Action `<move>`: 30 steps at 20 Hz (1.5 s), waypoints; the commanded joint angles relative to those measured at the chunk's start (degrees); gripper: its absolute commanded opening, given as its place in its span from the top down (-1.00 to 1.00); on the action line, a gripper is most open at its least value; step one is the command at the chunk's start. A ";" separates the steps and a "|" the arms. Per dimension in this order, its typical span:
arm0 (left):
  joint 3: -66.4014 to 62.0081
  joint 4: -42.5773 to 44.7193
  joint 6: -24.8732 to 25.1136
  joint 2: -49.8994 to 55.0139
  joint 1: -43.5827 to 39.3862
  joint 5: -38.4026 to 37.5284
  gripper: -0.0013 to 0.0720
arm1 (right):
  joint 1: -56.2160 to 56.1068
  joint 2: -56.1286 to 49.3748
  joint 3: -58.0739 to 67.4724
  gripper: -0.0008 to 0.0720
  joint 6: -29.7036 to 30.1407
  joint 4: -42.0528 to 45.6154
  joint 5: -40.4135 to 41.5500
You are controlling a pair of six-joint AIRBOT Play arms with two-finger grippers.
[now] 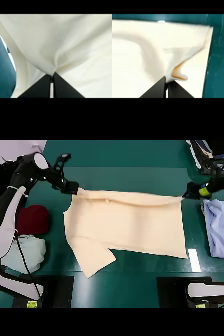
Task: Fold the shirts.
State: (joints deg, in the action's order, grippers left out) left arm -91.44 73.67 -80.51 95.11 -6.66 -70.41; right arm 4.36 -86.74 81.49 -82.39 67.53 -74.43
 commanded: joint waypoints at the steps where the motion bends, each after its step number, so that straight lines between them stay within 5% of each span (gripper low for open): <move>1: 5.90 1.42 -1.53 0.09 0.04 1.92 0.70 | -1.73 3.52 -10.34 0.93 -0.04 -0.50 3.96; 2: 6.34 1.75 -2.69 0.09 0.04 1.90 0.00 | -2.51 3.65 -11.89 0.93 -0.04 -0.50 4.20; 3: 6.29 2.67 -4.02 0.04 0.04 1.31 -0.38 | -3.15 3.65 -12.81 0.74 -0.04 -0.48 4.31; 4: 5.90 3.76 -4.90 0.04 0.04 -0.63 -0.38 | -3.17 3.76 -13.35 0.02 -0.04 -0.50 4.37; 5: 5.90 5.40 -5.07 -0.39 0.04 -3.08 -0.38 | -3.08 4.35 -13.75 -0.26 -0.07 -0.39 4.11; 12: 25.99 8.24 -10.34 -19.78 0.02 -4.37 -0.38 | 6.54 18.34 -19.41 -0.26 0.00 -0.37 2.12; 19: 56.63 -3.45 -15.30 -43.21 0.02 -0.37 -0.38 | 12.07 28.26 -25.97 -0.26 0.02 -0.48 4.31; 30: 68.17 -17.20 -11.98 -44.63 -0.02 13.90 -0.37 | 12.04 28.37 -25.51 -0.26 0.00 -4.98 3.23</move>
State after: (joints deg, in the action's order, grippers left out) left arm -24.82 59.02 -93.27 50.70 -6.61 -60.34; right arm 16.38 -58.48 56.03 -82.39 63.57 -70.72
